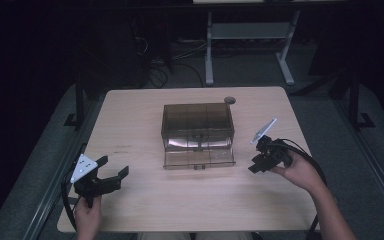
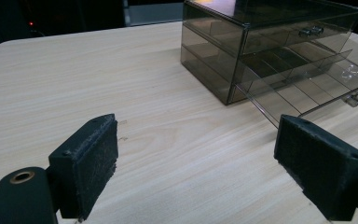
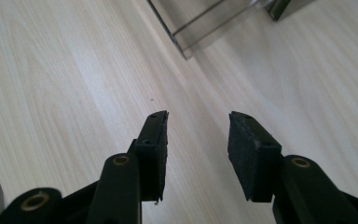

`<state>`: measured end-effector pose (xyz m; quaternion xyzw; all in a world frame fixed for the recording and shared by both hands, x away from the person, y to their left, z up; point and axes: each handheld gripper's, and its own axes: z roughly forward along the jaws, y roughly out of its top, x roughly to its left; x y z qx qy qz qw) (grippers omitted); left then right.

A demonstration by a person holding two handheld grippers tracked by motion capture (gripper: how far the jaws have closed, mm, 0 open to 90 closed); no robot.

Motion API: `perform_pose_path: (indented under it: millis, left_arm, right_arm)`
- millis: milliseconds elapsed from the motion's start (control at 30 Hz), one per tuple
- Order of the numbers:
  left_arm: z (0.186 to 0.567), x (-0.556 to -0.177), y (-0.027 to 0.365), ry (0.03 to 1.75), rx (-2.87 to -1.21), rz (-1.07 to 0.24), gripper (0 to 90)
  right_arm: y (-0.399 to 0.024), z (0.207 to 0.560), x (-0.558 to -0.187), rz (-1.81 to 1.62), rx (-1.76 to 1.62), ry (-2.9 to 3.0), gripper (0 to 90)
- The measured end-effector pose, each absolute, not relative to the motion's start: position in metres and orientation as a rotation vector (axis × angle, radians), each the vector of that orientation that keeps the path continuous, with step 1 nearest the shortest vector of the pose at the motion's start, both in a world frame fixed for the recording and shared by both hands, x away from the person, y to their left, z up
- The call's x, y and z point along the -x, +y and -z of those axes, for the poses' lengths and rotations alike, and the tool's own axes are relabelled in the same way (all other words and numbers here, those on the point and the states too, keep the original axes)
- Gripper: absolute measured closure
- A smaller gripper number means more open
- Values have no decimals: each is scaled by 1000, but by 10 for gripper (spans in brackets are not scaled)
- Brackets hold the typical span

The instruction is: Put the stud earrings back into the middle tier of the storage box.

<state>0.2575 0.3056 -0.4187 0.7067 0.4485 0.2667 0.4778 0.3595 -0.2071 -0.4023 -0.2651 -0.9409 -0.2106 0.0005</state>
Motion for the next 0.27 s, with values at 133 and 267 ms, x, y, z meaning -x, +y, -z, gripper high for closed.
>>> perform_pose_path:
  millis: [133, 267]
  left_arm:
    - [419, -257, 306, 1094, -1738, -647, 129]
    - [418, -256, 305, 1089, -1735, -655, 129]
  right_arm:
    - [-215, 408, -353, 673, 855, -2941, 550]
    - [-220, 412, -346, 674, 872, -2948, 502]
